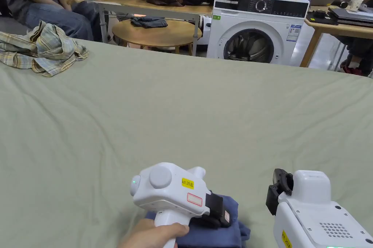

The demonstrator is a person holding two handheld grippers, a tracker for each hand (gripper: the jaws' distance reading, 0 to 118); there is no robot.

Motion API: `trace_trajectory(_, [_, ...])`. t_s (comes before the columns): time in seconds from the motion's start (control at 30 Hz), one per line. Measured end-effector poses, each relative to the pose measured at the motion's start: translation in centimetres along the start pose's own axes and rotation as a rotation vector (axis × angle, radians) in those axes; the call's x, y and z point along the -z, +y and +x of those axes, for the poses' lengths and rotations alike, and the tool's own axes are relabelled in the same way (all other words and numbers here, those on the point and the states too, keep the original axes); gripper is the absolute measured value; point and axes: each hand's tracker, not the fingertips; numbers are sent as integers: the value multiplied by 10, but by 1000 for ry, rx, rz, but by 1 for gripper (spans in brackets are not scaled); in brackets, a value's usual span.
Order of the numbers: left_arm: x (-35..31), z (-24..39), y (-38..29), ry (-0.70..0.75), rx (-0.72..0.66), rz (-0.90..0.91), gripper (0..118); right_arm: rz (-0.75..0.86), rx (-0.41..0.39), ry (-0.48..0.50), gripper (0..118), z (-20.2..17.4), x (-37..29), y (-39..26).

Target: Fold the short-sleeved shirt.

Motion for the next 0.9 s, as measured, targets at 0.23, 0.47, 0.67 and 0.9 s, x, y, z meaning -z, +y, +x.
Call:
trace_trajectory(0.23, [19,6,-8,78,64,-11,0,-2,3,-2,0,2,1,0])
trace_trajectory(0.47, [-25,21,-7,75,130,57,0,18,2,-6,0,-3,1,4])
trace_trajectory(0.67, [-93,31,-17,223,298,347,0,47,-1,-11,0,-10,8,5])
trace_trajectory(0.9, [-130,24,-44,528,477,706,0,91,2,-24,0,-17,16,11])
